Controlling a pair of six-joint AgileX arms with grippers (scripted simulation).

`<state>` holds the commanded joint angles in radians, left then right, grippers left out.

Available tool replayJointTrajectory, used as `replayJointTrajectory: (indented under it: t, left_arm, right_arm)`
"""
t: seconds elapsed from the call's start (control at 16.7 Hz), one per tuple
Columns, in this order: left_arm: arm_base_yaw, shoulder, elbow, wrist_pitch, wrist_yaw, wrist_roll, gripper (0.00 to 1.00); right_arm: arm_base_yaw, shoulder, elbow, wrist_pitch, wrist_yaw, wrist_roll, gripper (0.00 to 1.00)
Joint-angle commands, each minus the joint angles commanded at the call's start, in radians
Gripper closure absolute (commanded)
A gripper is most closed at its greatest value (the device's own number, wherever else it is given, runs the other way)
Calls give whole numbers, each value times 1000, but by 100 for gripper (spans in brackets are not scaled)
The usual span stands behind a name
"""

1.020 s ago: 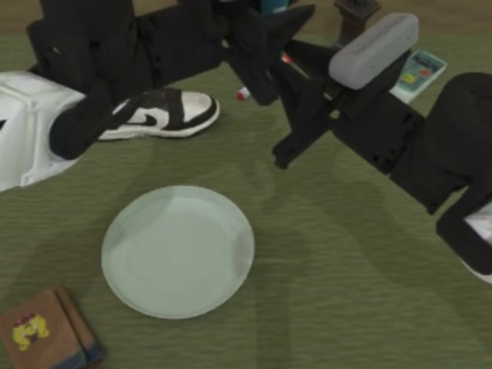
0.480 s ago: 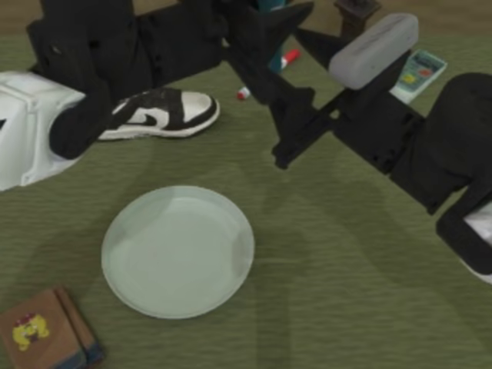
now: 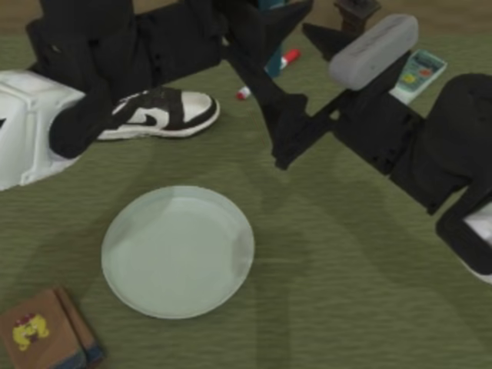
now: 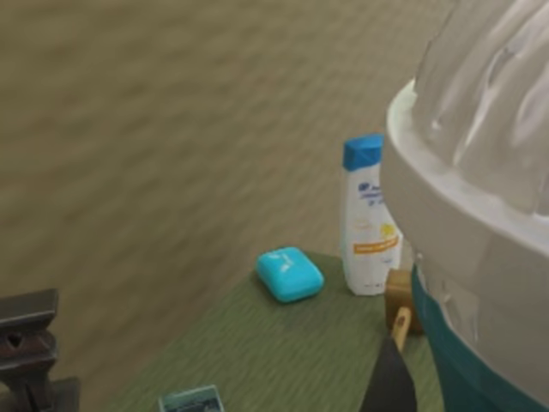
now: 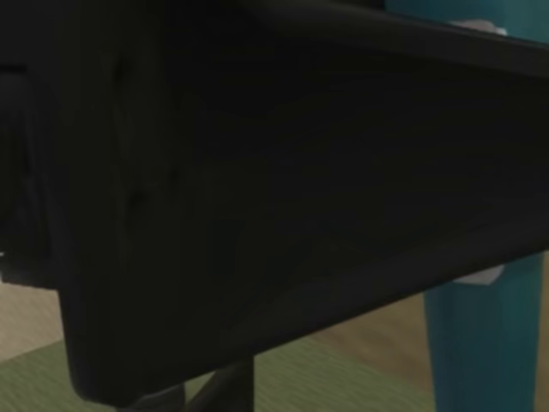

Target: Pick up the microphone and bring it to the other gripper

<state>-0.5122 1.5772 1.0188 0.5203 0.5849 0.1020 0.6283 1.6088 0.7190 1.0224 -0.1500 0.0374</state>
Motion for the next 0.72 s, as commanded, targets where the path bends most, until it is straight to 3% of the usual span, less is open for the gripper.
replayJointTrajectory:
  t: [0.18,0.54,0.72]
  left_arm:
    - [12,-10,-2,-2,8,4,100]
    - [138,-70,-58,-10,115,8,100]
    - [162,-82,-69,-12,137,9,100]
  right_arm:
    - [-5,-12,-20,-1,-1,-3,0]
    - [-33,-212,-236,11,-37,2,0]
    - [-37,-245,-269,17,-44,3,0]
